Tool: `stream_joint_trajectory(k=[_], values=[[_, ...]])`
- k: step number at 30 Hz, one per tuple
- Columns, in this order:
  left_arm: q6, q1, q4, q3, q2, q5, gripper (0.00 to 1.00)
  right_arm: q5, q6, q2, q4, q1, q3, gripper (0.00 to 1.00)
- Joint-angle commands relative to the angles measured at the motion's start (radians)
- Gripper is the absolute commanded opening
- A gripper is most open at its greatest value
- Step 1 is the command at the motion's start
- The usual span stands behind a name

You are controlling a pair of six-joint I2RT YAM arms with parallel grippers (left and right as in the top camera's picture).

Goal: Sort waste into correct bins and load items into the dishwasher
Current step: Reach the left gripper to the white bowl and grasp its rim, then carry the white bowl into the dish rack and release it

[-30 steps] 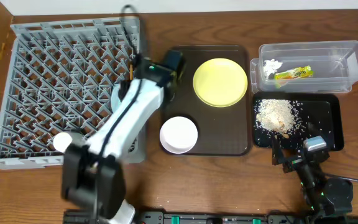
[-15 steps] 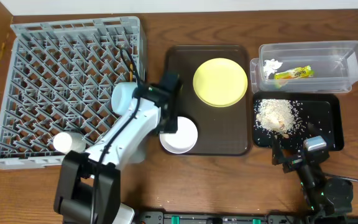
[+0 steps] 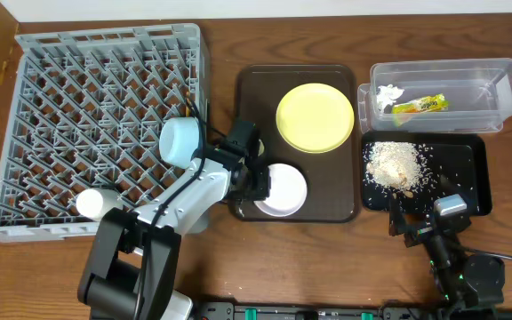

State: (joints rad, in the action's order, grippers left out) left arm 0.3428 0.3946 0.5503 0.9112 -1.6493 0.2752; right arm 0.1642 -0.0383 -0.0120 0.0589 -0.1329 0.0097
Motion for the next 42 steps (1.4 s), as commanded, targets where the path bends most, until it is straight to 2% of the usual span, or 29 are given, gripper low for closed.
stream_joint_trajectory(k=[1, 5, 6, 8, 10, 12, 15, 17, 20, 21, 23, 24, 27, 33, 36, 42], values=[[-0.014, 0.000, -0.019, -0.017, -0.009, -0.006, 0.22, 0.002, -0.008, 0.005, 0.000, 0.022, -0.004, 0.99], [-0.013, 0.004, -0.071, -0.056, -0.045, -0.006, 0.22, 0.002, -0.008, 0.005, 0.000, 0.022, -0.004, 0.99], [-0.013, 0.004, -0.074, -0.058, -0.061, 0.002, 0.12, 0.002, -0.008, 0.005, 0.000, 0.022, -0.004, 0.99], [-0.013, -0.002, -0.067, -0.055, -0.058, 0.004, 0.08, 0.002, -0.008, 0.005, 0.000, 0.022, -0.004, 0.99], [-0.013, -0.009, -0.034, -0.031, -0.031, 0.002, 0.08, 0.002, -0.008, 0.005, 0.000, 0.022, -0.004, 0.99], [-0.013, -0.015, 0.064, 0.032, 0.037, -0.075, 0.08, 0.002, -0.008, 0.005, 0.000, 0.022, -0.004, 0.99], [-0.013, -0.014, 0.237, 0.149, 0.182, -0.402, 0.07, 0.002, -0.008, 0.005, 0.000, 0.022, -0.004, 0.99], [-0.014, -0.014, 0.279, 0.192, 0.294, -0.750, 0.07, 0.002, -0.008, 0.005, 0.000, 0.022, -0.004, 0.99], [-0.024, -0.015, 0.247, 0.192, 0.388, -1.135, 0.07, 0.002, -0.008, 0.005, 0.000, 0.022, -0.004, 0.99], [-0.039, -0.015, 0.229, 0.192, 0.401, -1.215, 0.08, 0.002, -0.008, 0.005, 0.000, 0.022, -0.004, 0.99], [-0.150, -0.031, 0.147, 0.191, 0.405, -1.387, 0.08, 0.002, -0.008, 0.005, 0.000, 0.022, -0.004, 0.99], [-0.209, -0.048, 0.105, 0.190, 0.391, -1.427, 0.08, 0.002, -0.008, 0.005, 0.000, 0.022, -0.004, 0.99], [-0.320, -0.123, 0.038, 0.190, 0.320, -1.462, 0.08, 0.002, -0.008, 0.005, 0.000, 0.022, -0.004, 0.99], [-0.325, -0.261, -0.003, 0.190, 0.116, -1.522, 0.08, 0.002, -0.008, 0.005, 0.000, 0.022, -0.004, 0.99], [-0.347, -0.274, -0.045, 0.191, 0.060, -1.574, 0.08, 0.002, -0.008, 0.005, 0.000, 0.022, -0.004, 0.99], [-0.346, -0.337, -0.084, 0.190, 0.003, -1.574, 0.07, 0.002, -0.008, 0.005, 0.000, 0.022, -0.004, 0.99]])
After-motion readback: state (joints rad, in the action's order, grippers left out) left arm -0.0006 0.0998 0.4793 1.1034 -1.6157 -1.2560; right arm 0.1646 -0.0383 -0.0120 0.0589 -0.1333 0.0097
